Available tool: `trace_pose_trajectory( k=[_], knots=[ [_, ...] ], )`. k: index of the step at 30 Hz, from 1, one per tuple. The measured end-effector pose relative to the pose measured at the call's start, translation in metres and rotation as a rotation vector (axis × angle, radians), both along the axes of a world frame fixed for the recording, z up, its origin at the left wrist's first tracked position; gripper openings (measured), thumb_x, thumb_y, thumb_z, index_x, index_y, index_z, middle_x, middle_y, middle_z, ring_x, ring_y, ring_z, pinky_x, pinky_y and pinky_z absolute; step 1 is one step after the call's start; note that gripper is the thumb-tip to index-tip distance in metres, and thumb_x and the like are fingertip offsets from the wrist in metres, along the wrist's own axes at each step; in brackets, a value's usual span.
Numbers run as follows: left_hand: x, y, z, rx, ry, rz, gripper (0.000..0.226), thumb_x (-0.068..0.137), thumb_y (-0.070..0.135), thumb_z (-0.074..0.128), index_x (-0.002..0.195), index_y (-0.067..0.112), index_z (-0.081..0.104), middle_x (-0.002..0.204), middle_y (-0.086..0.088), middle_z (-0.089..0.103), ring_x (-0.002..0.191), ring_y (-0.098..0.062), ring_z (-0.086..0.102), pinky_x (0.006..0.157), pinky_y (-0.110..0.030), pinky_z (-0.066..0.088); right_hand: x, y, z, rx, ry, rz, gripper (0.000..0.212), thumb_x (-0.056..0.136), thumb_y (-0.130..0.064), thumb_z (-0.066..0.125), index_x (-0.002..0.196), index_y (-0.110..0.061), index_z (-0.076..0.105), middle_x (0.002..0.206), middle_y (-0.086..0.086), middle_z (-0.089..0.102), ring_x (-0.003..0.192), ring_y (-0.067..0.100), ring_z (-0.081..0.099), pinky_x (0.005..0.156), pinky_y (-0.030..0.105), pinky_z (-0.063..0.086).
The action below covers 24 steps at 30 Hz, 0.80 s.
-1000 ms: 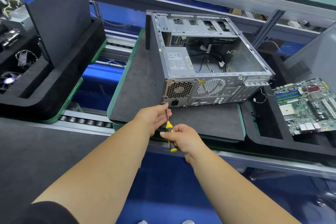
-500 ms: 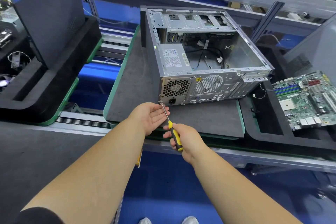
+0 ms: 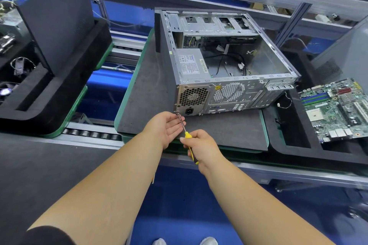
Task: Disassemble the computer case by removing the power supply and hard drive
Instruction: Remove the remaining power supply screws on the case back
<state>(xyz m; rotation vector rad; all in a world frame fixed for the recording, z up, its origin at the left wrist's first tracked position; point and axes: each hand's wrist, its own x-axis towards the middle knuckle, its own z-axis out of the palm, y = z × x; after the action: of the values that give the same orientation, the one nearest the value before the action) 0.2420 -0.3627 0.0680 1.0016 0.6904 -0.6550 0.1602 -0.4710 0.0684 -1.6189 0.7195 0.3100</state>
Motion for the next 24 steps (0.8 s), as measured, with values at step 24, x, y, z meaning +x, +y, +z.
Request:
trace_pose_trajectory(
  k=[24],
  knots=[
    [0.0, -0.004, -0.009, 0.013, -0.059, 0.015, 0.018, 0.095, 0.013, 0.052, 0.095, 0.006, 0.068, 0.079, -0.005, 0.077, 0.077, -0.018, 0.074, 0.067, -0.03, 0.057, 0.006, 0.006, 0.0, 0.109, 0.105, -0.005, 0.016, 0.091, -0.026, 0.07, 0.099, -0.016, 0.06, 0.076, 0.003, 0.06, 0.065, 0.013, 0.057, 0.06, 0.028, 0.05]
  ],
)
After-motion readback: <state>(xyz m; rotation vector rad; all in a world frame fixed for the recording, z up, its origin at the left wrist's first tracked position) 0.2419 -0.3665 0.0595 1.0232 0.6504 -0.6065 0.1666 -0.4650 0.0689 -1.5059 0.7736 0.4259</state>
